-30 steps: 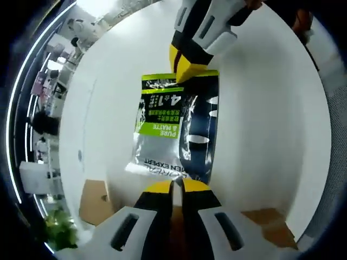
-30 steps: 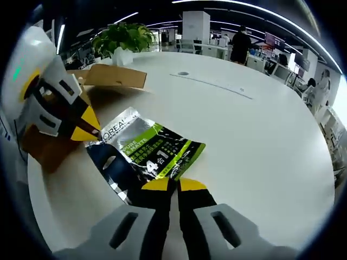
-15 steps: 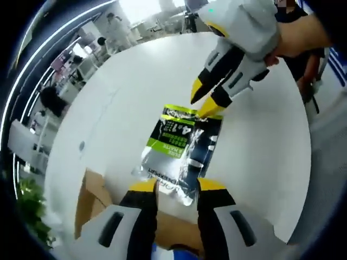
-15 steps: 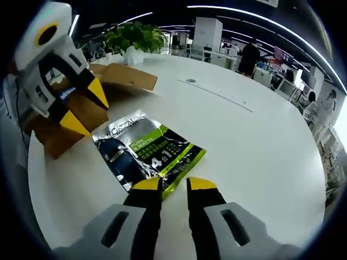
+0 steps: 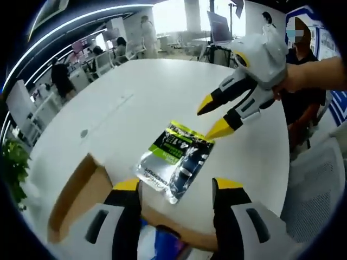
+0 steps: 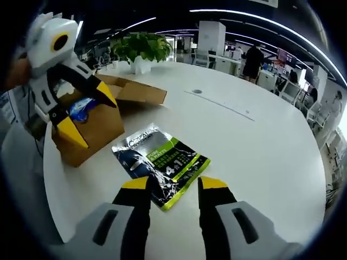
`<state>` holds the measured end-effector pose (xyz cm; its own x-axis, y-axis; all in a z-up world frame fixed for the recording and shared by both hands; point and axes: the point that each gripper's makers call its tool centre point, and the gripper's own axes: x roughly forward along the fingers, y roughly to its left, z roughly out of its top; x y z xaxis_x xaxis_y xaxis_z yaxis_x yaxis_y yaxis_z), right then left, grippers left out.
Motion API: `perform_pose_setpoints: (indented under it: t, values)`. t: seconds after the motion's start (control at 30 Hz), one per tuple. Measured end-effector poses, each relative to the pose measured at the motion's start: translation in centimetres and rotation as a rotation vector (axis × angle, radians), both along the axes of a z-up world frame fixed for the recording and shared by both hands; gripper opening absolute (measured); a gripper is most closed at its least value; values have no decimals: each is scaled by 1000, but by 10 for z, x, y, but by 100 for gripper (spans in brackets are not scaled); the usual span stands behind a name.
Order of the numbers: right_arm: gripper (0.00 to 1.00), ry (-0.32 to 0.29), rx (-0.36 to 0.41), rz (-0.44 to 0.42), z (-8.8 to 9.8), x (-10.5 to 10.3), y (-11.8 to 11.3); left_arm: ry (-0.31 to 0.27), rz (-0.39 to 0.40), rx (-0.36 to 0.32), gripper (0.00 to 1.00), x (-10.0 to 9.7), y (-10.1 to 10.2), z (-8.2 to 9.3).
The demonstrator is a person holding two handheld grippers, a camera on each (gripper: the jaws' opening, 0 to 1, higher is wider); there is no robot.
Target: Operate the shoe box by opening the lid, removing the specified soft item, and placing it in the target area until the item is outside and the box remains undamaged.
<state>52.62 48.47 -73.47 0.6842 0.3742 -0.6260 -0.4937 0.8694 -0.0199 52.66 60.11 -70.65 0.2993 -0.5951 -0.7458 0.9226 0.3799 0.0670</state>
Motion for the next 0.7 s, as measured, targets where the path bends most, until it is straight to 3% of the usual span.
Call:
perform_pose_setpoints:
  t: [0.37,0.7]
  values:
    - [37,-35,41,73,31,-5,31,-15,122,-103,63,10,26,29]
    - [39,-53,119,136,53,-9,78,-50,179,-162,74,13,54,49]
